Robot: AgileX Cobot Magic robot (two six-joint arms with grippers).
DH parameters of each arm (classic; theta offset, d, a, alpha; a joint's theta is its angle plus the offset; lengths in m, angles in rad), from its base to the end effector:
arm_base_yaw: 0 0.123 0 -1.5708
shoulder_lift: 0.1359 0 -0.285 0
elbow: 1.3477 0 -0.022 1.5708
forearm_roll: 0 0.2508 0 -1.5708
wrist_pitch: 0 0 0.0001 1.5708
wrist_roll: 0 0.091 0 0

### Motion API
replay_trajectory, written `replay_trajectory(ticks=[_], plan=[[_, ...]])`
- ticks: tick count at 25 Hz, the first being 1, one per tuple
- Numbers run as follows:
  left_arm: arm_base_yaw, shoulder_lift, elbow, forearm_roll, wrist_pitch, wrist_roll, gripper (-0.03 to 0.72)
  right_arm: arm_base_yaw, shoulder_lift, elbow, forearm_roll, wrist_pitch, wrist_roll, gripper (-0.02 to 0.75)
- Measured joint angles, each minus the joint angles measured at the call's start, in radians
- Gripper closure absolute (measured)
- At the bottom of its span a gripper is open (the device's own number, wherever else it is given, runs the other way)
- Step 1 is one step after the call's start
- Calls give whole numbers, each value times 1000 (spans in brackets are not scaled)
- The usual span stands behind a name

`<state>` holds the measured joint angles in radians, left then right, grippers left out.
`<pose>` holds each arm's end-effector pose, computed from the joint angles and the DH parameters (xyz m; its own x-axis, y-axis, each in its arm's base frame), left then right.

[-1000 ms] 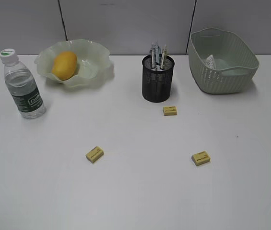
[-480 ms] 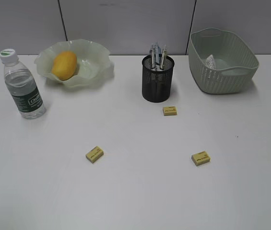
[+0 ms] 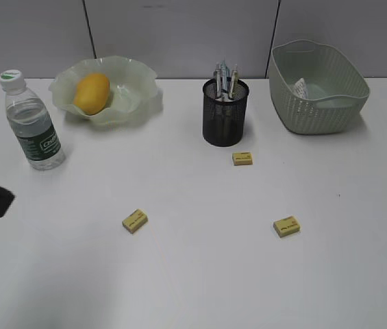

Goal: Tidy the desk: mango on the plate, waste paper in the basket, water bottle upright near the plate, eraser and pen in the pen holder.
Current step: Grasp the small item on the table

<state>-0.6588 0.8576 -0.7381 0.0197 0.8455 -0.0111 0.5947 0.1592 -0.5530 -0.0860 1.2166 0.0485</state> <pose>0.1225 -0.0931 0.3056 -0.6071 0.4725 -0.6389 0.6059 0.7955 0.0126 0.0097 -0.0023 0.2806 -0.5645 -0.3594 -0.7431 -0.4985 0.8660 -0.0402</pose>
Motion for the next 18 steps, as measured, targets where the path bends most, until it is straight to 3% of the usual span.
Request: replay_trajectory(ticks=[10, 18], plan=[[-1, 553, -295, -7, -4, 0, 194, 0, 0, 0, -1, -1, 0, 213], [-1, 837, -442, -8, 18, 11, 192, 0, 0, 0, -1, -1, 0, 218]])
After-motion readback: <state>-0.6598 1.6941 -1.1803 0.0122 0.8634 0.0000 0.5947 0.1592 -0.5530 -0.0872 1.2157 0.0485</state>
